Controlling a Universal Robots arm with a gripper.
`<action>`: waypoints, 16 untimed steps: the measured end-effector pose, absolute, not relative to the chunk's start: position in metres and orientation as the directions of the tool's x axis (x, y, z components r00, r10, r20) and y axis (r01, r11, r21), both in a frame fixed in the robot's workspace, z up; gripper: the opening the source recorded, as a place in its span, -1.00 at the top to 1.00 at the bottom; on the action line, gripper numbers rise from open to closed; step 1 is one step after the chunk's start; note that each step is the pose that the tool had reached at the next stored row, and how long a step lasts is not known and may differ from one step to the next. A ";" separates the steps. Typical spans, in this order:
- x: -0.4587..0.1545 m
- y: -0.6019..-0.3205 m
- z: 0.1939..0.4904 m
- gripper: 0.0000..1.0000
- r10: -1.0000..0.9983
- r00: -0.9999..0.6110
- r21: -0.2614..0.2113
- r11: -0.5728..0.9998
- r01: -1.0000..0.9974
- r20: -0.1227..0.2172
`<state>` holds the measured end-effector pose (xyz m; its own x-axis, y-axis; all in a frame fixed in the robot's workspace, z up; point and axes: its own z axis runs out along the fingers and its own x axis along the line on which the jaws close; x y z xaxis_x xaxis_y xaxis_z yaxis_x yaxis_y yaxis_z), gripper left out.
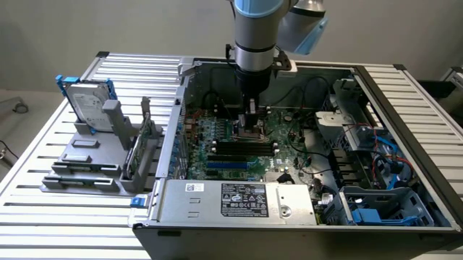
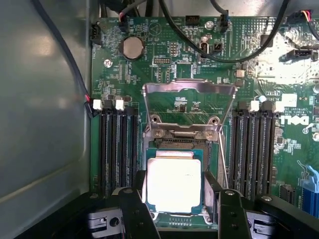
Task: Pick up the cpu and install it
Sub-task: 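Place the cpu into insertion slot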
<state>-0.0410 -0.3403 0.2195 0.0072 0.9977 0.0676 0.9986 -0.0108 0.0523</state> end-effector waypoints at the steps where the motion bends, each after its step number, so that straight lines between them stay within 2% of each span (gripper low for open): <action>1: -0.041 -0.340 0.219 -0.08 0.998 0.019 0.052 -0.022 0.998 0.068; 16: -0.043 -0.344 0.208 -0.08 0.997 0.042 0.053 -0.045 0.998 0.059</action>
<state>-0.0426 -0.3441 0.2084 0.0420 0.9974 0.0585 0.9976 -0.0451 0.0527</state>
